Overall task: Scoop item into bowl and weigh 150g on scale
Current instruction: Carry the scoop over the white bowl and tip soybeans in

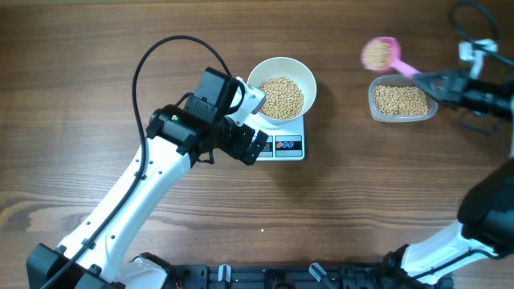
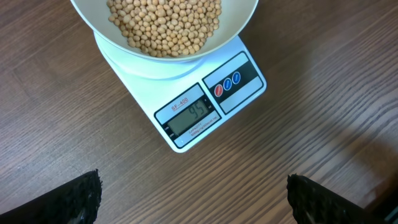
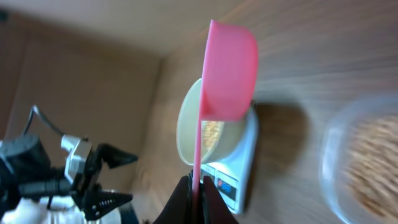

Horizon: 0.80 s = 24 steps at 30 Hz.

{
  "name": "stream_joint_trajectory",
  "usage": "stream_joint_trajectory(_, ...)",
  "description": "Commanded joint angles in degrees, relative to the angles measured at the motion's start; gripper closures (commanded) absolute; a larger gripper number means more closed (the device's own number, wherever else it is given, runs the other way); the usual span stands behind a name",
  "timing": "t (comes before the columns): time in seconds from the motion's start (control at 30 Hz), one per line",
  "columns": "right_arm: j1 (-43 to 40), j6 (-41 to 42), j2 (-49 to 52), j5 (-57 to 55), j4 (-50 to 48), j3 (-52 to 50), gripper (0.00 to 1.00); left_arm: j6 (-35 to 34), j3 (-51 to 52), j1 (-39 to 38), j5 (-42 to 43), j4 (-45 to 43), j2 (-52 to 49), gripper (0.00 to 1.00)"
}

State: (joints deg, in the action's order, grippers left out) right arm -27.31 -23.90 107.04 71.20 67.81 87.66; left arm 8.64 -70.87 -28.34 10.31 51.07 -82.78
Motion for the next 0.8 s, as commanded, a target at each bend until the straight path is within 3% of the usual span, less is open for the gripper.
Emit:
stream_joint_trajectory(0.0, 7.6, 7.1, -0.1, 3.5, -6.0, 0.0, 0.96, -0.5, -0.8, 0.3, -0.3, 0.0, 1.2, 0.0)
stream_joint_trajectory(0.17, 16.2, 19.9, -0.1, -1.6, -19.9, 0.1, 0.96, -0.5, -0.8, 0.3, -0.3, 0.0, 1.2, 0.0)
stream_joint_trajectory(0.33, 21.5, 23.8, -0.1, -8.4, -24.1, 0.5, 0.96, -0.5, -0.8, 0.3, -0.3, 0.0, 1.2, 0.0)
stream_joint_trajectory(0.77, 32.4, 20.9, -0.3, -23.7, -24.2, 0.5, 0.96, -0.5, -0.8, 0.3, -0.3, 0.0, 1.2, 0.0)
